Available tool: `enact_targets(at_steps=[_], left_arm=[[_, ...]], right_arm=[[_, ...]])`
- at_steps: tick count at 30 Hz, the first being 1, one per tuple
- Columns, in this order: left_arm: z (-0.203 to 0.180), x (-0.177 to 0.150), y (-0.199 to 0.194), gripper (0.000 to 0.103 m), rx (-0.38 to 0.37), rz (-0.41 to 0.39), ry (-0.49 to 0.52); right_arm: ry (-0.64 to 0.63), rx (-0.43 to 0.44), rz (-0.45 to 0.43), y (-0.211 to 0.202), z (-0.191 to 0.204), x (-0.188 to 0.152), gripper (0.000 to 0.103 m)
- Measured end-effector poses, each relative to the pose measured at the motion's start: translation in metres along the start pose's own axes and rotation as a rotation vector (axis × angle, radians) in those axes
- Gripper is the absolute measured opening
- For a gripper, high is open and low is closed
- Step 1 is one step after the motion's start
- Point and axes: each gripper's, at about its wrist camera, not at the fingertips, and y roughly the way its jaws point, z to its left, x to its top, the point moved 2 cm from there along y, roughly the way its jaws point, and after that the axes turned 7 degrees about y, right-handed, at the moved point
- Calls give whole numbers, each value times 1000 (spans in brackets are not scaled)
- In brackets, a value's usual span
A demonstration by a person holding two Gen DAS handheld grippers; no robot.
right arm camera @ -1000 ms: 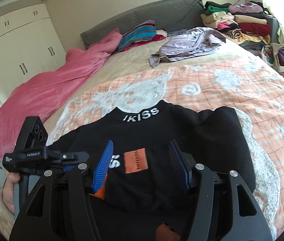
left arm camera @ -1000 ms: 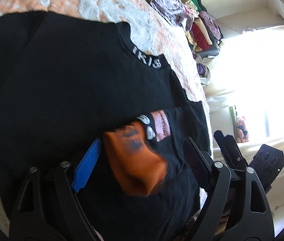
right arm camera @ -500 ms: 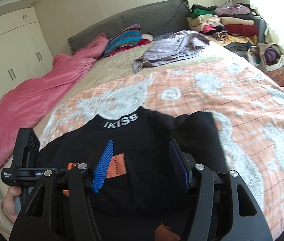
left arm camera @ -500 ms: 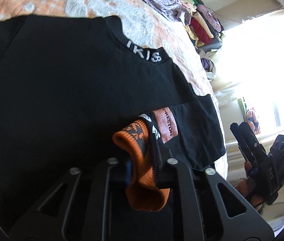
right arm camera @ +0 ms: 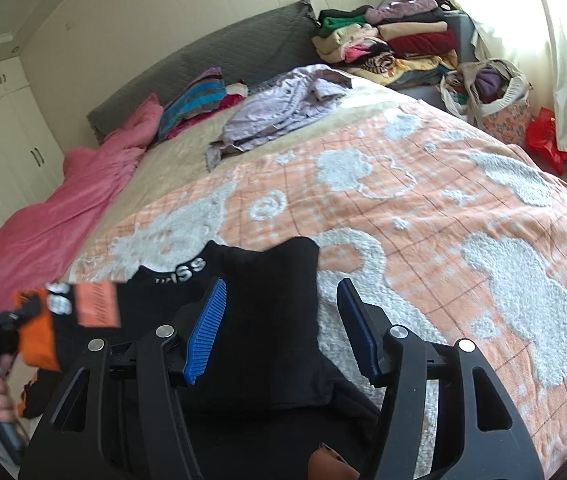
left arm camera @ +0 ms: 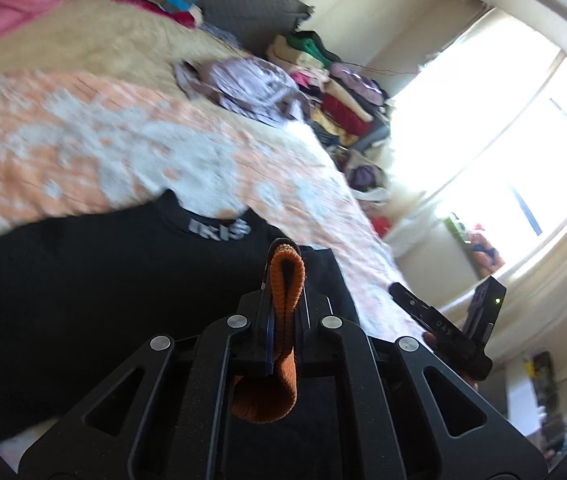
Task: Fold small clothes
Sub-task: 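Close the left tool on the orange cuff while the right tool releases it, then lay the cuff flat on the sweatshirt body with the left tool and open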
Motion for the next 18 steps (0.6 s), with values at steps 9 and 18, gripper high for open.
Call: enact_targets(at_steps=[9,18], left_arm=[[57,-22,14,1,100,154,-117],[88,-34,24,1,146,186,-163]], right_arm=[[-13,-112,144,60,-12,-3,56],[50,17,243,97,-14,-12,13]])
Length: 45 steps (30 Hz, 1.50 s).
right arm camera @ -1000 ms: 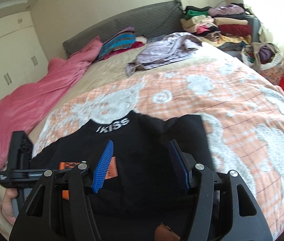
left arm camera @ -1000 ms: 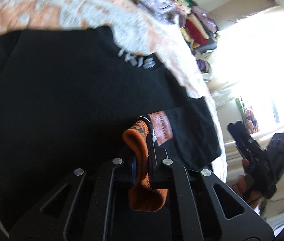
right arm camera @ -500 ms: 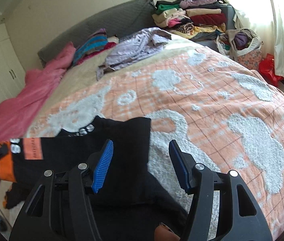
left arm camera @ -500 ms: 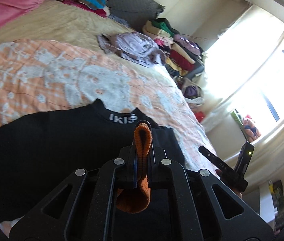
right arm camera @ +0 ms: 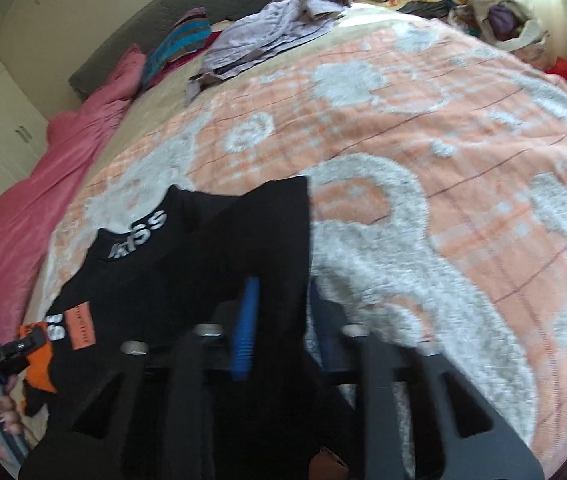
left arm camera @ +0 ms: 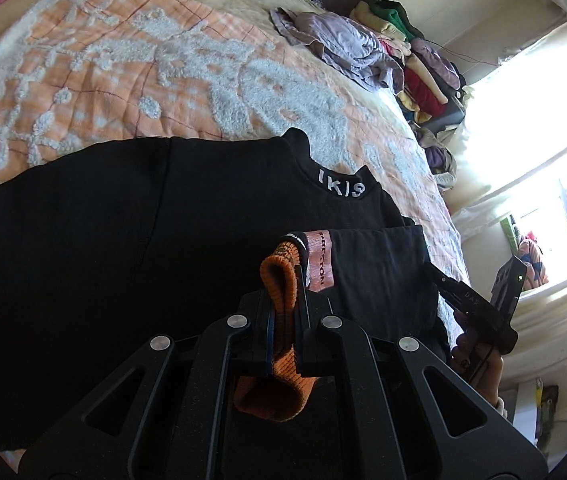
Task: Fold small clothes
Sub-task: 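Lay the cuff flat on the sweatshirt body with the left tool and open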
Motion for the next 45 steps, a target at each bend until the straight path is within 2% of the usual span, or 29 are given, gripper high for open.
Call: enact_targets(at_steps=[2,6,12,16,19,20,23,25,29,36,40,45], left_arm=[[-3,1,-1,1,-2,-1,6],[-12,-2,3,1,-27,15,27],[-4,-6,22,2,75,24,55],[6,-8,30,7,98,50,54],[10,-7,26,11,87,64,47],[10,-6,22,12,100,62,55],[6,-3,9,12,125,35,64],[0,1,0,13,137,5,83],[-19,2,-13,21,141,-30,135],[-48,-10,-2,25,143,6,219],[-55,-17,7,27,178,24,260],[-49,-30,25,29,228,93,273]], right_arm=[[-33,-12,-38,-7,6,0,11],[-148,-93,-184,-32,20,6,10],[-138,-167,-117,-3,3,3,11],[-140,-208,-100,5,0,0,15],[-171,-260,-109,1,0,-1,28],[-175,-263,-109,-1,1,-1,29],[-163,-254,-116,-11,2,-1,35],[-161,-230,-132,-21,6,-1,44],[-185,-190,-168,-43,22,-5,47],[-249,-98,-158,-62,49,-28,51],[-307,-98,-141,-64,61,-42,53],[-345,-86,-97,-55,68,-55,54]])
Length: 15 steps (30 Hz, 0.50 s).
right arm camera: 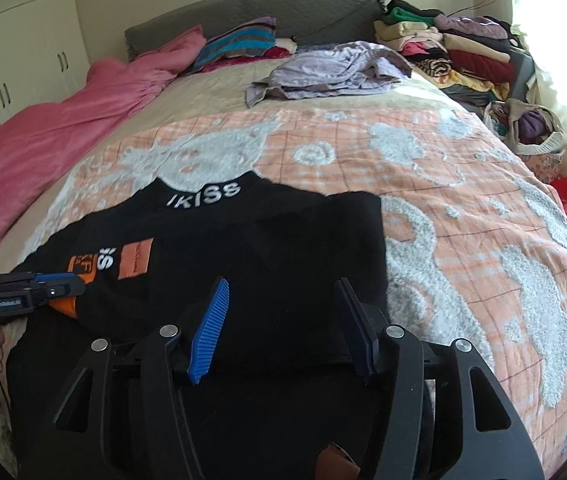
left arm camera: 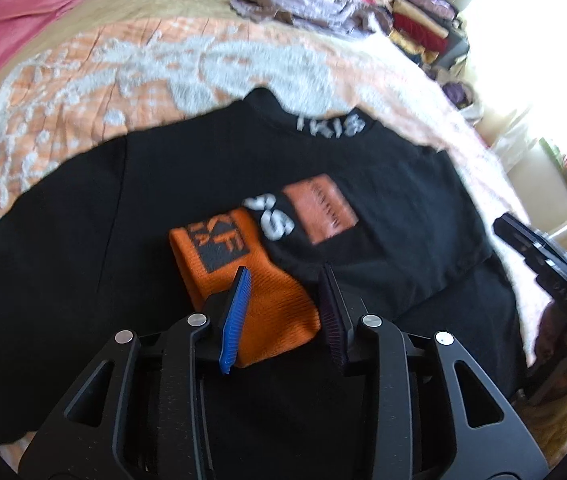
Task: Fold small clothes
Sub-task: 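Lay the cuff flat on the sweatshirt body with the left tool and open, then move the left tool to the orange cuff of the other sleeve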
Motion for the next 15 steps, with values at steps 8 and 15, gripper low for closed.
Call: enact_targets(at_steps=[8,15], left_arm=[[0,-10,7,35,63,20,15],[-1,-14,-2,54,48,16,8]], right_arm=[[19,-41,189,37,-10,-18,63],[89,-6,214,41,-17,-22,72]])
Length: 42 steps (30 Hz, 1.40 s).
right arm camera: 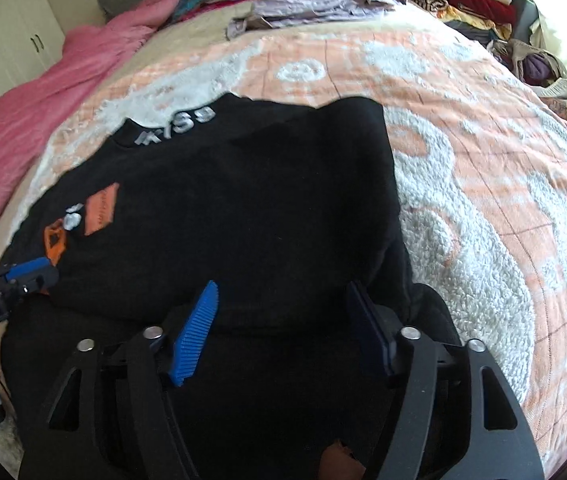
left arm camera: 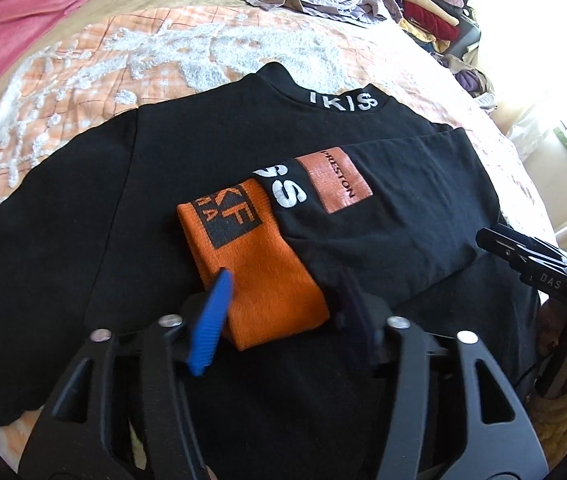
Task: Fold small clothes
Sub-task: 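Move the left tool to the orange cuff of the other sleeve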
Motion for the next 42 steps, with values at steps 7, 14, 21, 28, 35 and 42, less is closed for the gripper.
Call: enact_targets(at_steps=[7,14,21,28,35,42], left_arm=[[0,2,-19,61,6,-35,-4],[6,-2,-43,79,17,-95,-37],[15,-12,-69,93,76,-153,-56],[24,-26,-77,93,114,-165,-71],[42,-47,-81,93,143,-156,-110],[55,-59,-91,93,147,-166,-151]], right_arm=[[-28,49,-70,-21,13,0,93],[-25,88,-147,-39,18,1,98],[-20,118,-197,-53,21,0,98],[-64,101,-242,-62,36,-5,98],[-98,135,-271,-71,56,-11,99],[-135,157,-270,-71,81,-18,99]])
